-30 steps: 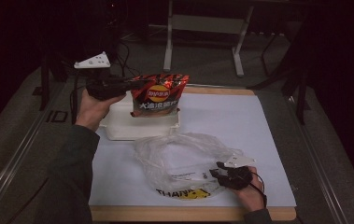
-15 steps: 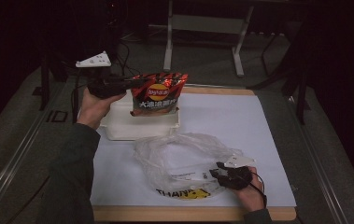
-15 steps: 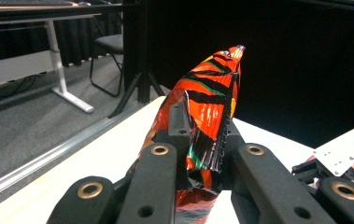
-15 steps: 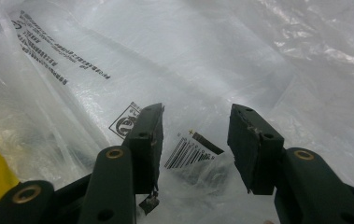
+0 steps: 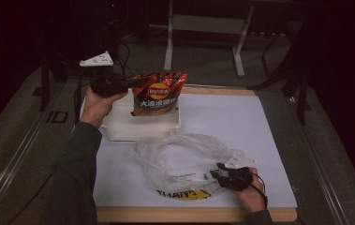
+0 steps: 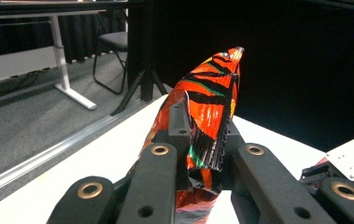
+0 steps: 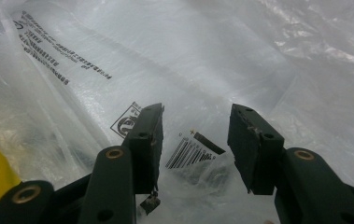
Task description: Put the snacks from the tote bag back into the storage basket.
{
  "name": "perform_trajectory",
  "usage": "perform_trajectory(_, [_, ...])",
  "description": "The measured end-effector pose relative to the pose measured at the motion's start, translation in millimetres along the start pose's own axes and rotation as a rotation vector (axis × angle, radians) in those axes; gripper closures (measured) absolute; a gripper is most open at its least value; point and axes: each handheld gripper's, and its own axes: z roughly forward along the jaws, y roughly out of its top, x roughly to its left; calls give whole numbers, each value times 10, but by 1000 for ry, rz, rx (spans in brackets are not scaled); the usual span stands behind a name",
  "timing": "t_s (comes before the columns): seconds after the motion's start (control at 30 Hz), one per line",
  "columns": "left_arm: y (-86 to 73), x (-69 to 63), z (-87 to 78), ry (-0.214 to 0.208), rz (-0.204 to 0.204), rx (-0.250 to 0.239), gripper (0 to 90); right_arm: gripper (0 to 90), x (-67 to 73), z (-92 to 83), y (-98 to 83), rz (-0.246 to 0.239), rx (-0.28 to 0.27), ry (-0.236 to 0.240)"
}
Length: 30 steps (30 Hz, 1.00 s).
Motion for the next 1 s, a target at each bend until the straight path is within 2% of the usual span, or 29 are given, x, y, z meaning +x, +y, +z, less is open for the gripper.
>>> perform_trajectory(0.33, [-34,74,33,4,-13,-4,828,547,-7,0,-7,3,2,2])
perform_trajectory(1.0, [-67,127,113,14,-21,-7,828,546,13,27,-16,0,9,10])
